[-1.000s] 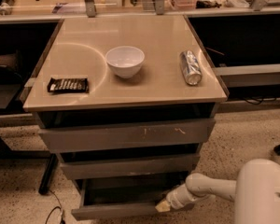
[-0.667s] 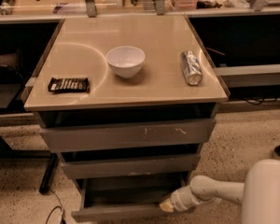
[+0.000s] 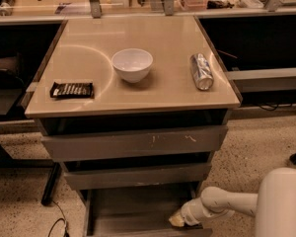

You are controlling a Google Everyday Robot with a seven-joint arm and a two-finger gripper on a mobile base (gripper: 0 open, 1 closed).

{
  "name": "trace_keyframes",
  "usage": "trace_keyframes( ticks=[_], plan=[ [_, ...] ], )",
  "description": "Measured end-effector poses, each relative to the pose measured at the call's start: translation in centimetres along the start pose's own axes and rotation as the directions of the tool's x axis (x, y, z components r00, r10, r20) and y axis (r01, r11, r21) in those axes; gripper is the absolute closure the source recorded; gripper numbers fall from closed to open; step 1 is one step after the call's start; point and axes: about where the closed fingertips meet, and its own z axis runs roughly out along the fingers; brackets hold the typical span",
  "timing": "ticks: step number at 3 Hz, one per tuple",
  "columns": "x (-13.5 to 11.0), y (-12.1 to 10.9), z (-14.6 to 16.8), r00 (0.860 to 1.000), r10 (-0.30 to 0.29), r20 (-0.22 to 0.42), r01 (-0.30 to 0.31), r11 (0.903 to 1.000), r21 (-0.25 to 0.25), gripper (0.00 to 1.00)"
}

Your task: Open bottom drawer

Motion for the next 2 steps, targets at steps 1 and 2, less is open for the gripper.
trace_keyframes(
  ticks=[1,2],
  plan=[
    [1.0,0.3,0.6,0.999,0.016,-0.029,-0.016,0.9999,0.0,1.0],
    [3.7,0.4,2.3,0.995,0.071,-0.069,-0.071,0.9974,-0.007,1.0]
  ],
)
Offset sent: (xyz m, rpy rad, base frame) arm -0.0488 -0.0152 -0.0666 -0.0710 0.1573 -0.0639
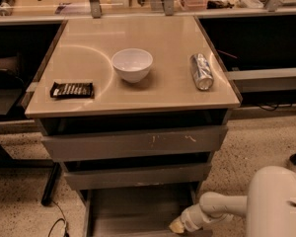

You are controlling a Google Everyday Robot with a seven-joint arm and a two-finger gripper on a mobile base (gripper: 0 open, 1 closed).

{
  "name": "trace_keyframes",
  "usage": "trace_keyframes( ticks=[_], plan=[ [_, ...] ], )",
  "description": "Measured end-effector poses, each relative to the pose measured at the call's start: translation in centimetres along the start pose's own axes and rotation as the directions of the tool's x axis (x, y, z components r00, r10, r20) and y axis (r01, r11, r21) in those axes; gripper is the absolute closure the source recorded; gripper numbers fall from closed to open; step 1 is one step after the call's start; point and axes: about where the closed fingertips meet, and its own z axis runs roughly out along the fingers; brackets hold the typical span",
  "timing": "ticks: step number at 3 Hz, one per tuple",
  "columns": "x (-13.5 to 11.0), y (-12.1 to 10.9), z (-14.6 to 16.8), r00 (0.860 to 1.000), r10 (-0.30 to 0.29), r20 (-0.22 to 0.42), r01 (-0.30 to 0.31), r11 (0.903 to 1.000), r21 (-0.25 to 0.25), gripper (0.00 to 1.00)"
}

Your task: Open bottom drawer

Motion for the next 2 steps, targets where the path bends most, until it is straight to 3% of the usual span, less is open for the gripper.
trace_keyframes(
  ticks=[1,2],
  plan=[
    [-0.2,0.2,-0.4,1.0,0.001,-0.001,-0.001,1.0,0.0,1.0],
    [1.1,1.0,-0.5,1.0,0.016,-0.025,-0.016,0.9998,-0.012,1.0]
  ],
)
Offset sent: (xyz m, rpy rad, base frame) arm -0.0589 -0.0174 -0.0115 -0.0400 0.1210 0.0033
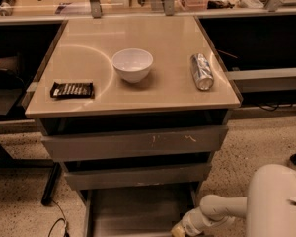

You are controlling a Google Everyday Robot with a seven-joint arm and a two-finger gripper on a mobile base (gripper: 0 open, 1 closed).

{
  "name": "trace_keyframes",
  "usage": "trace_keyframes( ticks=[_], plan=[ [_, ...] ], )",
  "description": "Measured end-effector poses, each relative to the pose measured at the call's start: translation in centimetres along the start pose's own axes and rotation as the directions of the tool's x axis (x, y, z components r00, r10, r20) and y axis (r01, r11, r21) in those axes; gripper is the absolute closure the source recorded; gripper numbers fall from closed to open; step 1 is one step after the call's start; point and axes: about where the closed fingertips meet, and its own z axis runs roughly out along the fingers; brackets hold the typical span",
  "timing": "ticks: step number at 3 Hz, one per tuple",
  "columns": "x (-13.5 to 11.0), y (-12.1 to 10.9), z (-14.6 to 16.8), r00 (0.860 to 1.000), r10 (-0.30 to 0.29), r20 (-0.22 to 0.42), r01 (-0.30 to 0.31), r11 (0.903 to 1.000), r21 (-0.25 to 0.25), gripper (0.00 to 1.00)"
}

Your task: Open bottom drawer

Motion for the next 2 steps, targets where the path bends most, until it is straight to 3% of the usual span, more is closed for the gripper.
trace_keyframes(
  ticks=[2],
  plan=[
    [4.9,3.9,-2.6,0.995,0.09,-0.05,-0.091,0.9958,-0.009,1.0]
  ],
)
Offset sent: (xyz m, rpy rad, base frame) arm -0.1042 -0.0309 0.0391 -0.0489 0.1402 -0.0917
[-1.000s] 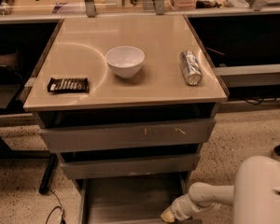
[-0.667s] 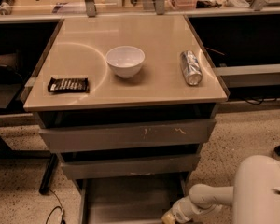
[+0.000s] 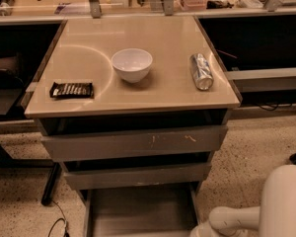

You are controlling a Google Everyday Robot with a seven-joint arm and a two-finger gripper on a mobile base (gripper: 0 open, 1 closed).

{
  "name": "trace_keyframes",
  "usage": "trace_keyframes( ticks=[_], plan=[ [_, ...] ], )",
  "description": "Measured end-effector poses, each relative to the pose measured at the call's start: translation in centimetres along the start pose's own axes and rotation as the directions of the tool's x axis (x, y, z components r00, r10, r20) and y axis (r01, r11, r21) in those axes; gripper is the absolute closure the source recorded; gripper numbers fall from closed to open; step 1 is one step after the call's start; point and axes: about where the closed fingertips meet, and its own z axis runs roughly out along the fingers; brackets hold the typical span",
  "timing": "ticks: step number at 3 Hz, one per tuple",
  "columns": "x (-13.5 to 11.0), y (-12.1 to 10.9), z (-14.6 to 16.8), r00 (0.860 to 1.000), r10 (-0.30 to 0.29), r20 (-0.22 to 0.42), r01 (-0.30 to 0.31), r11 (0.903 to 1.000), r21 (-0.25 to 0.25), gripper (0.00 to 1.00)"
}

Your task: Open bottom drawer

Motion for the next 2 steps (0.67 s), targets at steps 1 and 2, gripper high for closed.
trace_keyframes(
  ticks=[1,2],
  plan=[
    [2.23,1.9,-0.81,0.998,0.055,-0.008,-0.055,0.9985,0.0,1.0],
    [2.69,2.4,-0.79,0.998,0.06,-0.014,-0.06,0.9982,-0.005,0.85]
  ],
)
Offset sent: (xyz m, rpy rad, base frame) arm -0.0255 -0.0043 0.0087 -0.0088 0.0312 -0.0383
